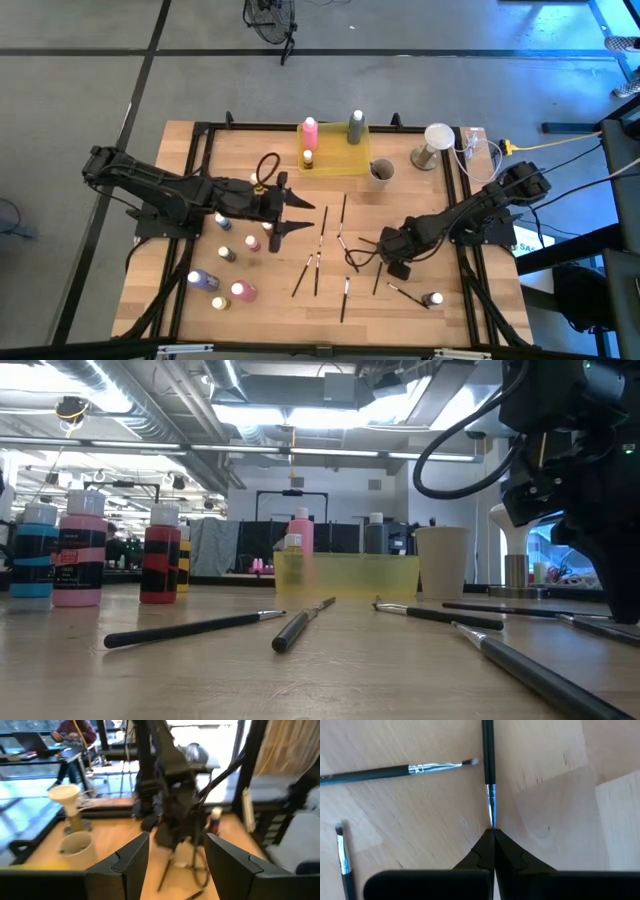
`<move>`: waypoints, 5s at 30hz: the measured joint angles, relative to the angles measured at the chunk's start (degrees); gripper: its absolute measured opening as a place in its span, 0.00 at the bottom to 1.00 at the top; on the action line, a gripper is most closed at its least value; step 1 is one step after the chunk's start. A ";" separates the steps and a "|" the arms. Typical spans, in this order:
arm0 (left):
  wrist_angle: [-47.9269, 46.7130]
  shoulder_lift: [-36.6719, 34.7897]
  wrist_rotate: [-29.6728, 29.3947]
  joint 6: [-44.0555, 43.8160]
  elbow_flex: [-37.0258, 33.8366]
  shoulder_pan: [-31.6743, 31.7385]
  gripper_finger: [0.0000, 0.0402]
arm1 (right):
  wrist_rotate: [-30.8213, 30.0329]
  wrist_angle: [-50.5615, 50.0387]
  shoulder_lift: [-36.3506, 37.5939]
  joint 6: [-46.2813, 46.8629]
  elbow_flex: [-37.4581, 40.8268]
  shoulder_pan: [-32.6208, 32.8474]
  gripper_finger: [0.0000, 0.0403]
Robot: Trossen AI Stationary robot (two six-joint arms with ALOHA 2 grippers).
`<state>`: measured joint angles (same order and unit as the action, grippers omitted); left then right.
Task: Pick & Place Paint Supplies
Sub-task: Put the silver paint brush into the white cup
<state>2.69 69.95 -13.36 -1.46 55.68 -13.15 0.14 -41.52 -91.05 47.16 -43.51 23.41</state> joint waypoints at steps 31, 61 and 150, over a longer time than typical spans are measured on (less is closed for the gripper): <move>-2.34 18.57 -22.12 51.60 -0.02 -6.73 0.47 | -4.68 -15.92 -0.08 2.99 -28.00 1.02 0.00; 25.97 32.26 -46.63 74.81 -0.02 -6.48 0.46 | -12.33 -3.70 -0.01 -1.37 -28.08 -4.37 0.00; 70.25 43.26 40.02 -4.59 -0.07 10.55 0.03 | -63.53 5.30 1.30 -17.06 -24.76 21.31 0.55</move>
<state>72.94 113.21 26.66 -6.05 55.61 -2.60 -63.39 -36.22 -89.76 30.10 -68.27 44.72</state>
